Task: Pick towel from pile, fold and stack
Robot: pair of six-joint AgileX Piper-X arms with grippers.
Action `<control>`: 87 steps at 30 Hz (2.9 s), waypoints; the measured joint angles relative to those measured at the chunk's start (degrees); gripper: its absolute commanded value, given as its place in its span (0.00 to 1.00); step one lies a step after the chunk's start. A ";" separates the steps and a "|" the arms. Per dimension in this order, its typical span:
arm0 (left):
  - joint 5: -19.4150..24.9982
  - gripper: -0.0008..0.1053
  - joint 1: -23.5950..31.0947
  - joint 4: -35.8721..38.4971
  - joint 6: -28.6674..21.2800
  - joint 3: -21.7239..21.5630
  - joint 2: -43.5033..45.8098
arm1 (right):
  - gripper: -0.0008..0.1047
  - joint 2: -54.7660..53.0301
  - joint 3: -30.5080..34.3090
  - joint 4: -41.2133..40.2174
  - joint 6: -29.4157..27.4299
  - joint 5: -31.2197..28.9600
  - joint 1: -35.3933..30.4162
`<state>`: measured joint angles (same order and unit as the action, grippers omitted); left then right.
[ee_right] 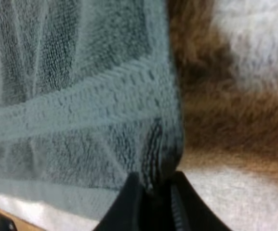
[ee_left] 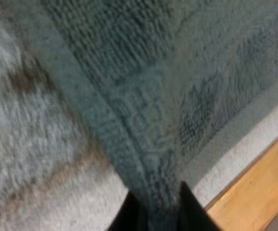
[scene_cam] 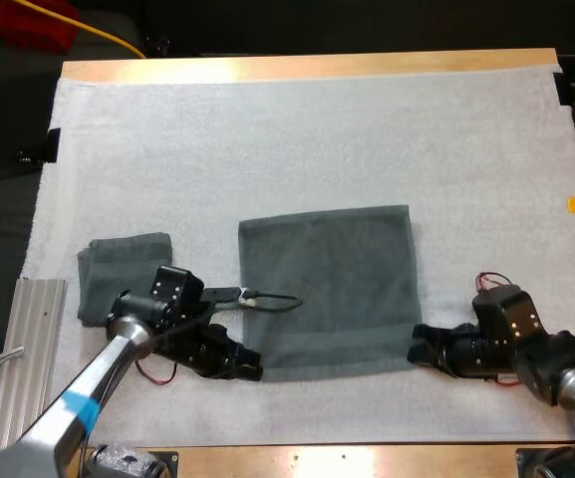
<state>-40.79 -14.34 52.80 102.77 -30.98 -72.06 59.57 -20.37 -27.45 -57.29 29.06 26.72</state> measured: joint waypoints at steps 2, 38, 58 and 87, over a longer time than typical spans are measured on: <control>0.80 0.01 -0.95 1.31 -0.02 0.00 1.27 | 0.01 -1.40 0.00 -1.25 0.93 -0.99 1.70; -7.29 0.01 6.19 2.57 5.43 -18.33 -16.74 | 0.01 10.05 0.00 38.14 37.78 -4.44 0.87; 3.78 0.01 7.71 -4.97 9.33 -20.71 -18.52 | 0.01 23.94 -6.34 47.90 39.72 -5.09 -2.80; 4.81 0.63 7.71 -10.78 6.29 -20.71 -18.52 | 0.67 25.78 -6.44 61.17 34.74 -10.85 -2.80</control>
<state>-35.99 -6.63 42.02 109.06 -51.69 -90.59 85.35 -26.81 33.73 -22.56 18.21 23.92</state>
